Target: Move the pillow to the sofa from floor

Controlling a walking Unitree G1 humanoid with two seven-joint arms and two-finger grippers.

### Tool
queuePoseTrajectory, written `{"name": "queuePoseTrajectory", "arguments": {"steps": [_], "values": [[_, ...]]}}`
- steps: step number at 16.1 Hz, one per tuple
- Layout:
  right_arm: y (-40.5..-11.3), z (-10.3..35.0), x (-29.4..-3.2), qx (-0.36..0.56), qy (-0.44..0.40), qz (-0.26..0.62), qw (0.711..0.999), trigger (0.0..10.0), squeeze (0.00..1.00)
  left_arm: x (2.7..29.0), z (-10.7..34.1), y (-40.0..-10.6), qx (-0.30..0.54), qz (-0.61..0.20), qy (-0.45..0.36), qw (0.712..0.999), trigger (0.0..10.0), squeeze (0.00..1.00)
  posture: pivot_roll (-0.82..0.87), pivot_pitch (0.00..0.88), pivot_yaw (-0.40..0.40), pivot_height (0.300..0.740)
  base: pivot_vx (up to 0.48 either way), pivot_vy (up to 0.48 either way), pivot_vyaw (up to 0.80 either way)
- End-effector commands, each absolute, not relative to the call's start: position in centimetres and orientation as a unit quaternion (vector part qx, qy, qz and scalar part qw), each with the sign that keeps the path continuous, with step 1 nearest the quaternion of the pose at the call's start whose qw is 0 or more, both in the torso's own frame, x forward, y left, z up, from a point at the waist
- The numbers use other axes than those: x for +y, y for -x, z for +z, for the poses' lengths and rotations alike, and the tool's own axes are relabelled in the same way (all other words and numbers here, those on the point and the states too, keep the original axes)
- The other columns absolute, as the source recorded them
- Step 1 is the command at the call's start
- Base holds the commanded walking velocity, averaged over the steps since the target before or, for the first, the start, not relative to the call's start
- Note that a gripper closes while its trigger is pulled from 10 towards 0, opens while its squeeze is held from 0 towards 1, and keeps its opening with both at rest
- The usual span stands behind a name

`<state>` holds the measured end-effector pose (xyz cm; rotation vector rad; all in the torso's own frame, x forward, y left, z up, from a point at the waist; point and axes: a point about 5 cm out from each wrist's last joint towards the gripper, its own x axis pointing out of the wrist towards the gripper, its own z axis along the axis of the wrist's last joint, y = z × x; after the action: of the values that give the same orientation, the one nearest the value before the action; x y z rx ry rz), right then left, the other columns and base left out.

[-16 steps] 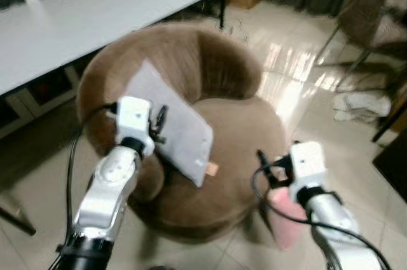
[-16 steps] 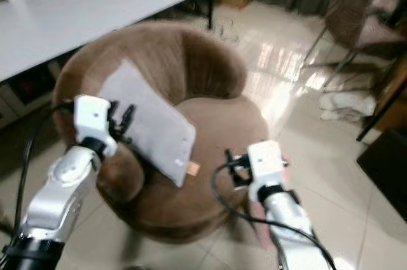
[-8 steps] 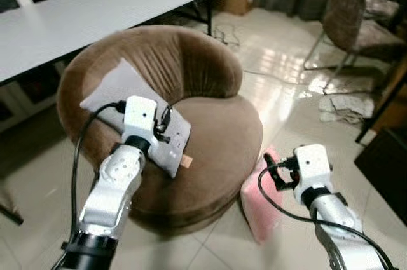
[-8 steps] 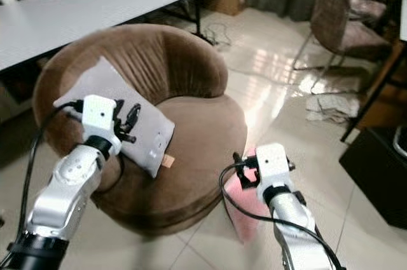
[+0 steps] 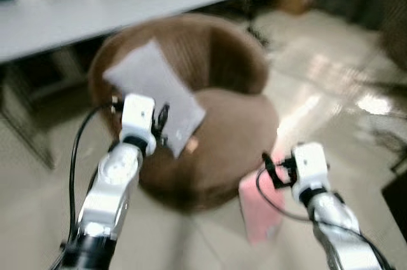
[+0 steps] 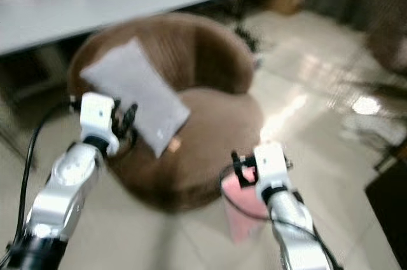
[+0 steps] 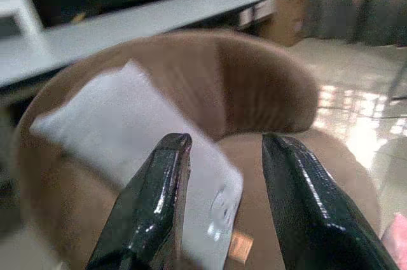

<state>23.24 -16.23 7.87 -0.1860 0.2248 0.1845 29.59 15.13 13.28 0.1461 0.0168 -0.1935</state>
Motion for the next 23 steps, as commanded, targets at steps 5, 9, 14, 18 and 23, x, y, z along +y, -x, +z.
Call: {"name": "queuePoseTrajectory", "arguments": {"steps": [5,9,14,18,23], "values": [[-23.47,8.18,-15.97,0.101,0.103,0.099,0.985,10.0,0.0,15.49,13.42,-29.65,0.001,-0.091,-0.087,0.992,10.0,0.0,-0.06,0.0,0.046,0.74,0.0,-0.431,0.8],[-23.43,8.33,-15.99,0.098,0.106,0.1,0.984,10.0,0.0,15.41,13.37,-29.61,-0.001,-0.094,-0.091,0.991,10.0,0.0,-0.06,0.0,0.046,0.74,0.0,-0.431,0.8],[-23.46,8.64,-15.76,0.093,0.107,0.103,0.984,10.0,0.0,15.31,13.36,-29.61,-0.004,-0.095,-0.093,0.991,10.0,0.0,-0.07,0.0,0.046,0.74,0.0,-0.434,0.8],[-23.56,8.8,-15.61,0.091,0.11,0.107,0.984,10.0,0.0,15.24,13.36,-29.65,-0.005,-0.095,-0.093,0.991,10.0,0.0,-0.07,0.0,0.045,0.74,0.0,-0.431,0.8],[-23.6,8.9,-15.53,0.089,0.113,0.11,0.983,10.0,0.0,15.3,13.27,-29.65,-0.005,-0.095,-0.093,0.991,10.0,0.0,-0.07,0.0,0.044,0.74,0.0,-0.431,0.8]]}}
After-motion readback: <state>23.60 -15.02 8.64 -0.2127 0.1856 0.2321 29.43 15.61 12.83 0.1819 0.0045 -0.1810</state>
